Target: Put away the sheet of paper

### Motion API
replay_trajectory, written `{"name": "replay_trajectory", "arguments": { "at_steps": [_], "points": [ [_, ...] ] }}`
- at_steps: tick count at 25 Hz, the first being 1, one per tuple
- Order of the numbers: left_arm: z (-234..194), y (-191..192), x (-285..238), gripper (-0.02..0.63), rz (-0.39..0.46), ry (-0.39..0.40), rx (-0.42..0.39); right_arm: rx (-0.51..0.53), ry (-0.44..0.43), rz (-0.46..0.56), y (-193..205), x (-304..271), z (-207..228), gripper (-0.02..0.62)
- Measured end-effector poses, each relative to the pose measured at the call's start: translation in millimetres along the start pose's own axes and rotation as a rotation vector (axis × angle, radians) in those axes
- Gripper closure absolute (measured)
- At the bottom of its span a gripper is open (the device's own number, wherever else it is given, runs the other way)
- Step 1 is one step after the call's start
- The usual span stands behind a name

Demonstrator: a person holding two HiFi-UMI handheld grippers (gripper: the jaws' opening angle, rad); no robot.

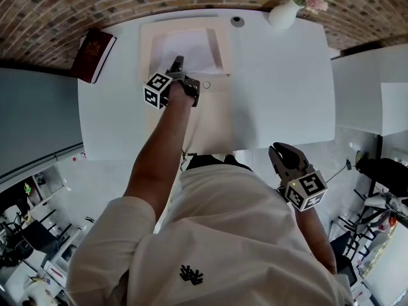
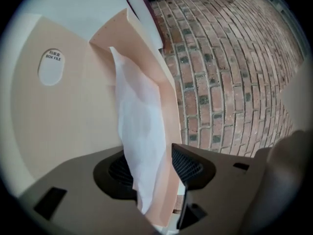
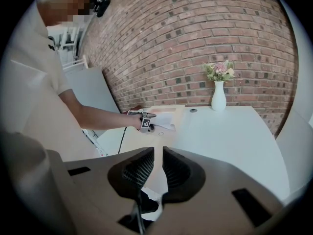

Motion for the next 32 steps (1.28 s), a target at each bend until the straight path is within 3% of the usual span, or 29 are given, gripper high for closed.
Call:
{"name": "replay_trajectory", "arguments": {
  "at_steps": [6,17,25,32],
  "points": [
    [16.1,-0.4,-4.1,0.351,-0.029,-0.165,-0.027,-0.015,-0.028,0.021,13.9,1.0,9.3,0.518],
    [44.0,7.1,-8.8,0.325,-0.080,-0.431,-0.064,-0.072,-0.046,0.126,31.1,17.0,45.2,0.518],
    [49.1,32.4,0.7,0.322,-0.081,-0.526,-0.103,-0.106,-0.079,0.179,50.6,32.3,80.7,0.518],
    [59.5,55.9,9.0,0.321,-0.048,-0.524,-0.137,-0.098,-0.119,0.195,64.1,41.4,106.1,0.518]
  ]
}}
Point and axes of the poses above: the fingertips, and each gripper's own axes: x backward along the fingers, z to its right, y out of its underside, the point moved 10 cm from there along x, backward along the fingers, and after that the axes turned 14 degrees about -z, right-handed, at the moved point
